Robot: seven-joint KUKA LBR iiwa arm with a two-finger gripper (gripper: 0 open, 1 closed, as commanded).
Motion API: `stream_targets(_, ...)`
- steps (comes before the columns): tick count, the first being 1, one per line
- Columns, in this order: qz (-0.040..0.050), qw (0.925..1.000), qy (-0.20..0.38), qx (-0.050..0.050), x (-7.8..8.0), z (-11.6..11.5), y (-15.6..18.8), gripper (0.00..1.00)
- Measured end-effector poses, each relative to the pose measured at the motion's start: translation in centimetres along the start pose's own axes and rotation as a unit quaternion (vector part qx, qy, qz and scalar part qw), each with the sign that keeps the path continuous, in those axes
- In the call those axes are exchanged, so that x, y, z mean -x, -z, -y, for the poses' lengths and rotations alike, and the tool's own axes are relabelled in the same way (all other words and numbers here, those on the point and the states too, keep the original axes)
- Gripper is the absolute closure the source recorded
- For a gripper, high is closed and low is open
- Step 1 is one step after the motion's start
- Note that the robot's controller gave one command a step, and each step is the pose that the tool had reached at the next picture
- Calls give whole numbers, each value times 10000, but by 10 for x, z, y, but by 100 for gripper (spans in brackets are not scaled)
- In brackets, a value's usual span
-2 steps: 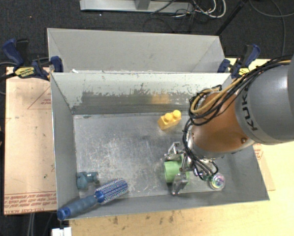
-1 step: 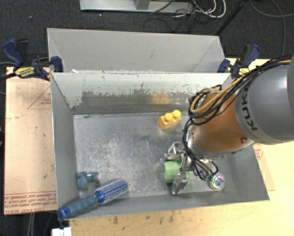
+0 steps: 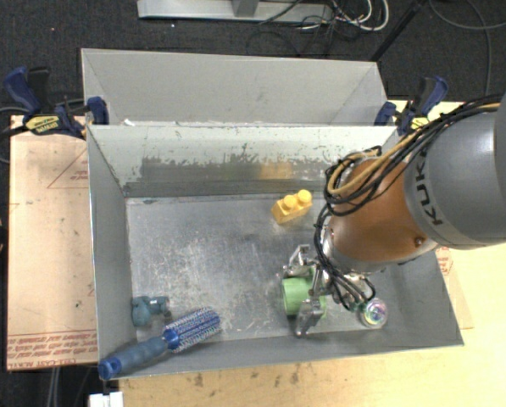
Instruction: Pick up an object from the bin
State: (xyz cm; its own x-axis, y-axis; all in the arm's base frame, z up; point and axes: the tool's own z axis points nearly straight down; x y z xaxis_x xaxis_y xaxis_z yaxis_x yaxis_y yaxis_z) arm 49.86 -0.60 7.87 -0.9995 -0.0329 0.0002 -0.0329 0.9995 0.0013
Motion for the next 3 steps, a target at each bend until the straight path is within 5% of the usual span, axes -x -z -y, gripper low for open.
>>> stream_targets(1,23,10000,-3,0,2,0,2,100)
stream_targets(3,22,10000,-14,-2,3,-1,44,100)
